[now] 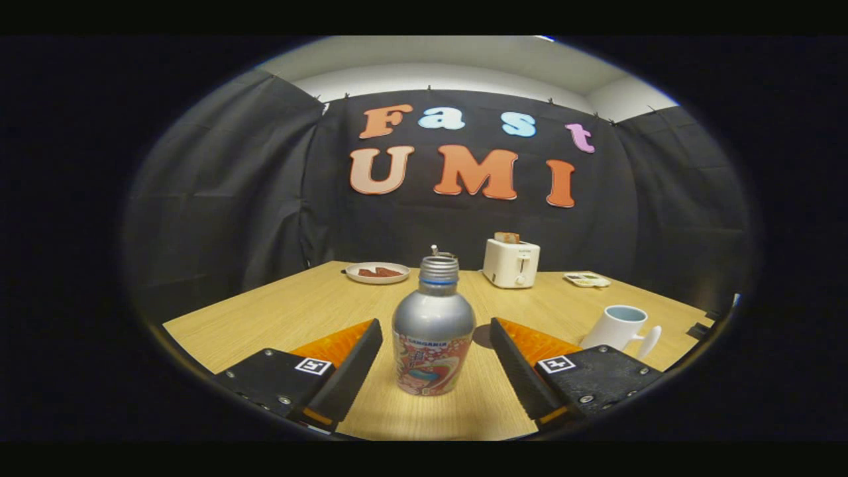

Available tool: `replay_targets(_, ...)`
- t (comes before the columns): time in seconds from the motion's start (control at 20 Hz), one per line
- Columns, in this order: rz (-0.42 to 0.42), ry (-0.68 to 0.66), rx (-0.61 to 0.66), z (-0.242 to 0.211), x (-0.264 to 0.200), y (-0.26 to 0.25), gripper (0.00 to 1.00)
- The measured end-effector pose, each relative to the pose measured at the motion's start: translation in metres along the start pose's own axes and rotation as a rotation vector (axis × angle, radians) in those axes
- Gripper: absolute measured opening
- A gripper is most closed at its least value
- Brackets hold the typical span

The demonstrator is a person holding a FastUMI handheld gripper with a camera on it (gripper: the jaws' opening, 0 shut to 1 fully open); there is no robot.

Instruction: Take the bottle from table, then pour the juice into the cup, finally place the bottle on the coaster

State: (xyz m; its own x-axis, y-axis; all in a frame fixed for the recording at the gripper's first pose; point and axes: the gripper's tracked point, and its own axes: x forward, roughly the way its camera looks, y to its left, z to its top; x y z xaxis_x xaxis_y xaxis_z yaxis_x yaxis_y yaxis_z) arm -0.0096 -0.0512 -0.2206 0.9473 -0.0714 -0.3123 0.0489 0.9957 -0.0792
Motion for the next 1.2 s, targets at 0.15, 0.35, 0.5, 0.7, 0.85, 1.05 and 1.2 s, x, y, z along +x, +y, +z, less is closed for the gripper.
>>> replay_targets(0.15, 0.014, 0.058, 0.024, -0.022, 0.007, 0.001, 0.97)
replay_targets(0.35, 0.043, 0.099, 0.006, -0.035, 0.011, 0.004, 0.97)
replay_targets(0.5, 0.063, 0.126, -0.015, -0.044, 0.015, 0.009, 0.97)
replay_targets(0.7, 0.088, 0.153, -0.028, -0.056, 0.017, 0.014, 0.97)
replay_targets(0.85, 0.088, 0.134, -0.032, -0.053, 0.017, 0.012, 0.92)
replay_targets(1.05, 0.109, 0.119, -0.007, -0.042, 0.019, 0.015, 0.79)
replay_targets(1.2, 0.124, 0.11, 0.055, -0.032, 0.019, 0.016, 0.77)
